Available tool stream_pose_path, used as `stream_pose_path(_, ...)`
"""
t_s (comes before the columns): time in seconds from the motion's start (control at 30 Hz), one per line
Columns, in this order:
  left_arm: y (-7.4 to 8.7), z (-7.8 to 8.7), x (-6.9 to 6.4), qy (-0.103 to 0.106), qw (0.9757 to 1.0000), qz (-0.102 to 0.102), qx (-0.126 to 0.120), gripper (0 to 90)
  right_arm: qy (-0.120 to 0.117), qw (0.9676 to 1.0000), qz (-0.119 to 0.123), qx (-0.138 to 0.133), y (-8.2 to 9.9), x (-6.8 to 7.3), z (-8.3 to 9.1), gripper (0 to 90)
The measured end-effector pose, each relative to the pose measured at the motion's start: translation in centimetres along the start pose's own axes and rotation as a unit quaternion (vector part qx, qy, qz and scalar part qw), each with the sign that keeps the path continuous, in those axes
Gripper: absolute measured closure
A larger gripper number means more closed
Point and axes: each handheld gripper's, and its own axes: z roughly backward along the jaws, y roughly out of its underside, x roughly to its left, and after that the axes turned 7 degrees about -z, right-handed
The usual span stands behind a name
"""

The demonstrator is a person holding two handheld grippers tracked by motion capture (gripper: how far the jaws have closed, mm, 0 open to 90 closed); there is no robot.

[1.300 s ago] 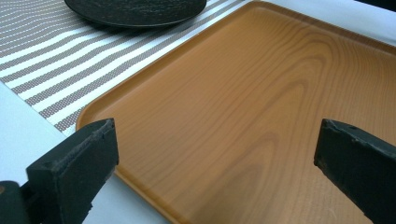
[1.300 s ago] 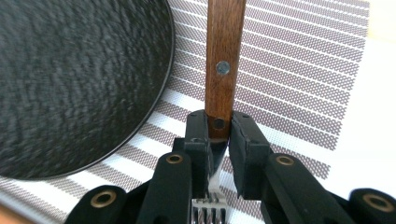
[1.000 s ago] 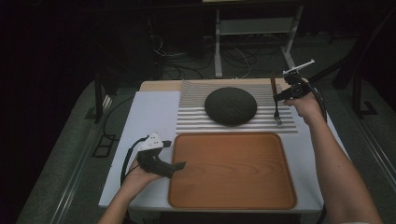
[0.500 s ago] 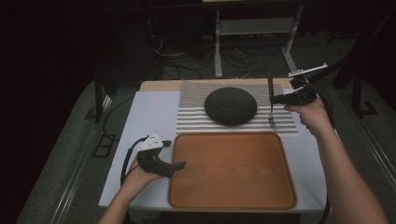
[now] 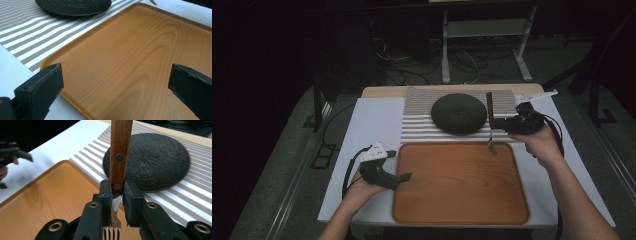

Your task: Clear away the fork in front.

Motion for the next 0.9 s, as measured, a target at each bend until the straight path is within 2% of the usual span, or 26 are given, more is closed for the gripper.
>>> stream_pose_path(0.13, 0.0, 0.0, 0.0, -0.001, 1.0, 0.0, -0.001, 0.0, -0.016, 0.9998, 0.01, -0.003, 0.8, 0.8, -0.1, 76.8)
stream_pose_path(0.5, -0.3, -0.1, 0.0, -0.001, 1.0, 0.006, -0.004, 0.0, -0.047, 0.9983, 0.034, 0.012, 2.2, 2.8, -0.4, 76.8)
stream_pose_path(0.8, -3.0, -0.8, -0.3, 0.01, 0.9996, 0.0, -0.026, 0.0, -0.073, 0.9961, 0.048, 0.013, 2.5, 3.9, -1.1, 76.8)
stream_pose_path(0.9, -4.4, -1.5, -0.5, 0.017, 0.9994, -0.012, -0.027, 0.0, -0.079, 0.9953, 0.054, 0.015, 2.6, 4.3, -1.4, 76.8)
